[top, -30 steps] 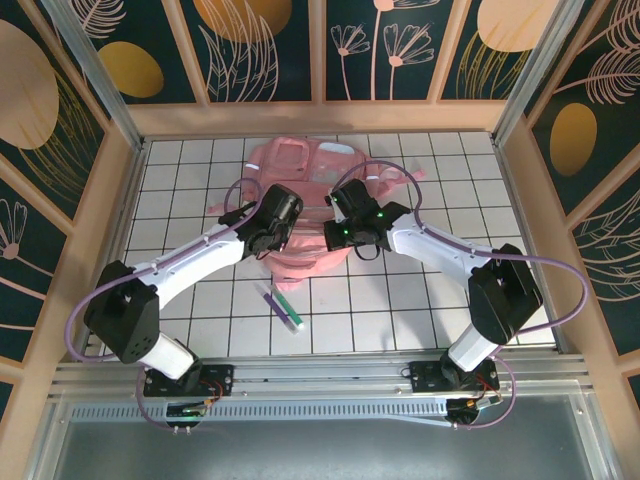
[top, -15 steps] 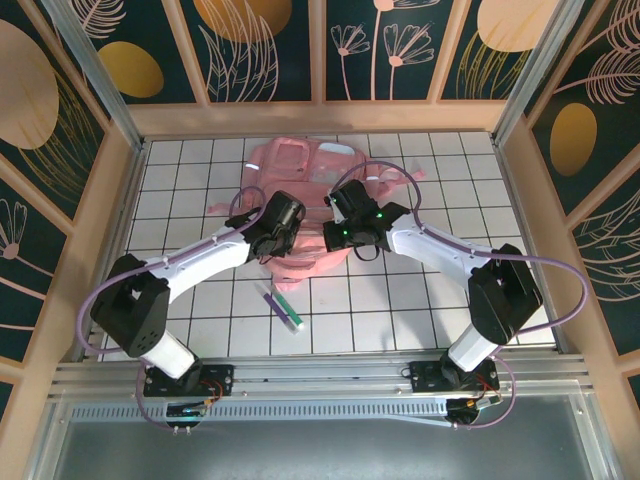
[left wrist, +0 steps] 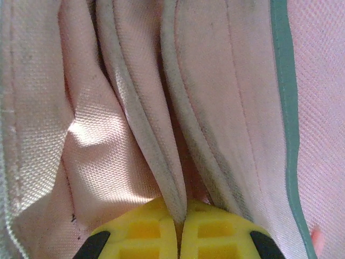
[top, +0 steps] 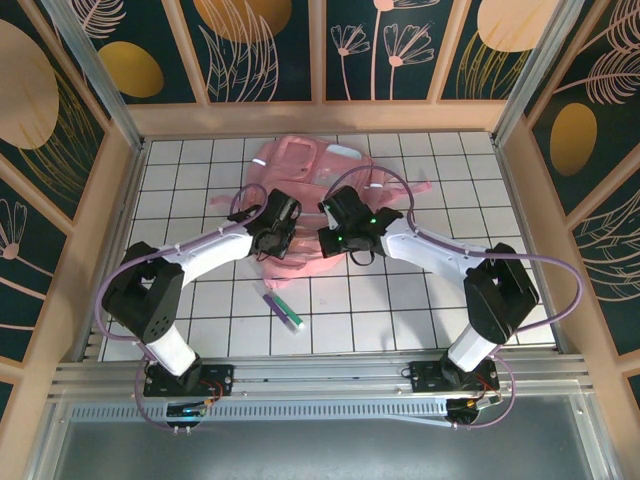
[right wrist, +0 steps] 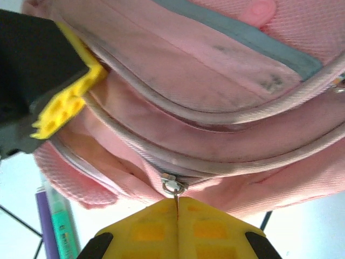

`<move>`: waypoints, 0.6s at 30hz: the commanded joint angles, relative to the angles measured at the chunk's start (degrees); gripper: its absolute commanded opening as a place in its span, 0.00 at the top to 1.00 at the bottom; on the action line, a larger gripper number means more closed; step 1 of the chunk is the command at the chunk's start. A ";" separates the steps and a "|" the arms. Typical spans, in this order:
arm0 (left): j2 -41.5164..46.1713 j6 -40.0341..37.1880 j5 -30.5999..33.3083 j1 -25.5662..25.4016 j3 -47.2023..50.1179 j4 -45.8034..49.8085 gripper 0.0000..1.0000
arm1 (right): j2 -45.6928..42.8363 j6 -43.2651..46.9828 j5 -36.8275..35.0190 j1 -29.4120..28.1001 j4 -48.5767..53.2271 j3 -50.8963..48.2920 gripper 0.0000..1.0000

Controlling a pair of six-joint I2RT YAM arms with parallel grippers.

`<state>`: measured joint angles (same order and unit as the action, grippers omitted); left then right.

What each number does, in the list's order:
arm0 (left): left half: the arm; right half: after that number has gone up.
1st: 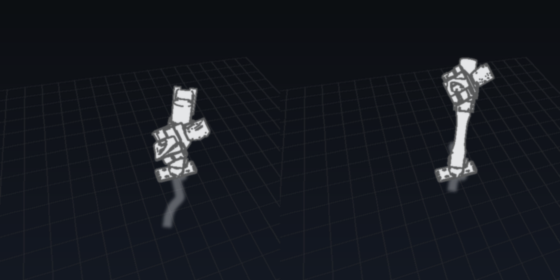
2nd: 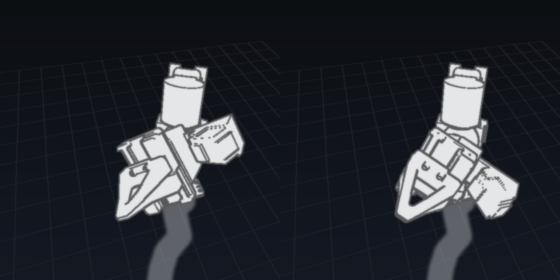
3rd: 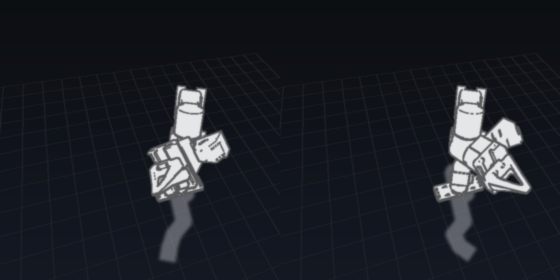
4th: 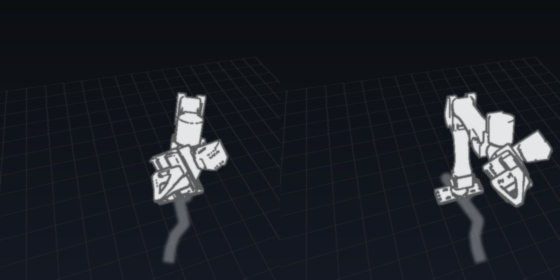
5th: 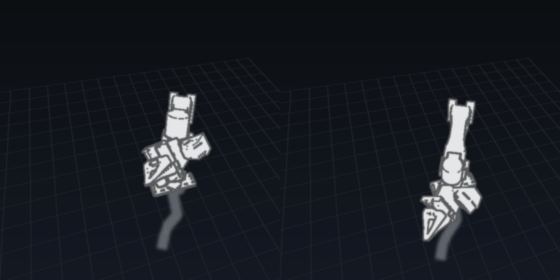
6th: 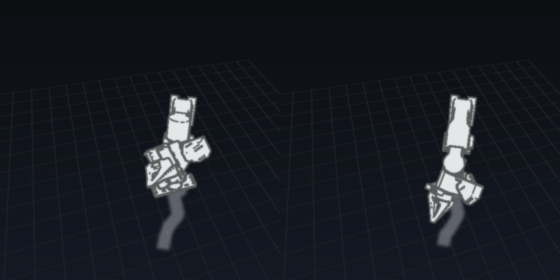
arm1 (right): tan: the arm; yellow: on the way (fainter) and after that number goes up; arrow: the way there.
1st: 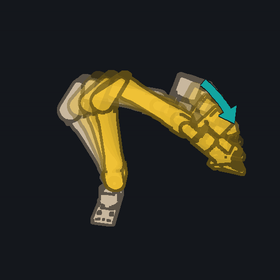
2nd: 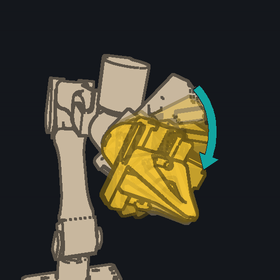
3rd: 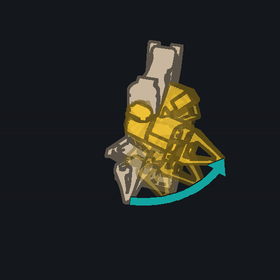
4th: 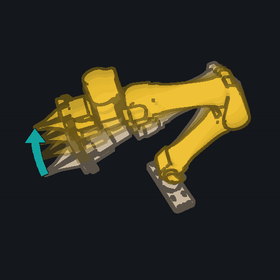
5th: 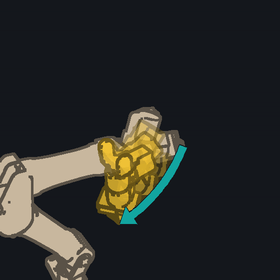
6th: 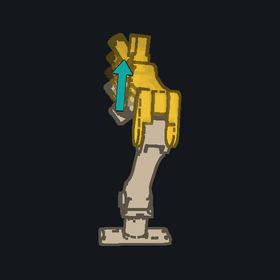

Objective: Pack the student bag

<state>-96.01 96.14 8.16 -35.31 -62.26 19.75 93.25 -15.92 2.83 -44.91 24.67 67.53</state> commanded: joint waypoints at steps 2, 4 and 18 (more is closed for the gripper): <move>2.74 -8.64 6.55 4.02 -2.26 6.65 1.00 | 1.60 3.42 -9.69 0.81 7.21 -0.67 1.00; 4.07 -11.27 3.29 6.35 -1.24 5.34 1.00 | 2.93 4.37 -13.12 1.75 8.35 -0.43 1.00; 3.90 -30.93 -6.18 13.45 -3.08 8.53 1.00 | 10.43 5.58 -16.35 16.41 2.95 5.18 1.00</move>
<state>-92.66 72.07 -1.76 -25.02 -63.57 23.29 101.45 -11.86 -4.89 -33.19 22.15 71.46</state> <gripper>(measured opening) 0.048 0.049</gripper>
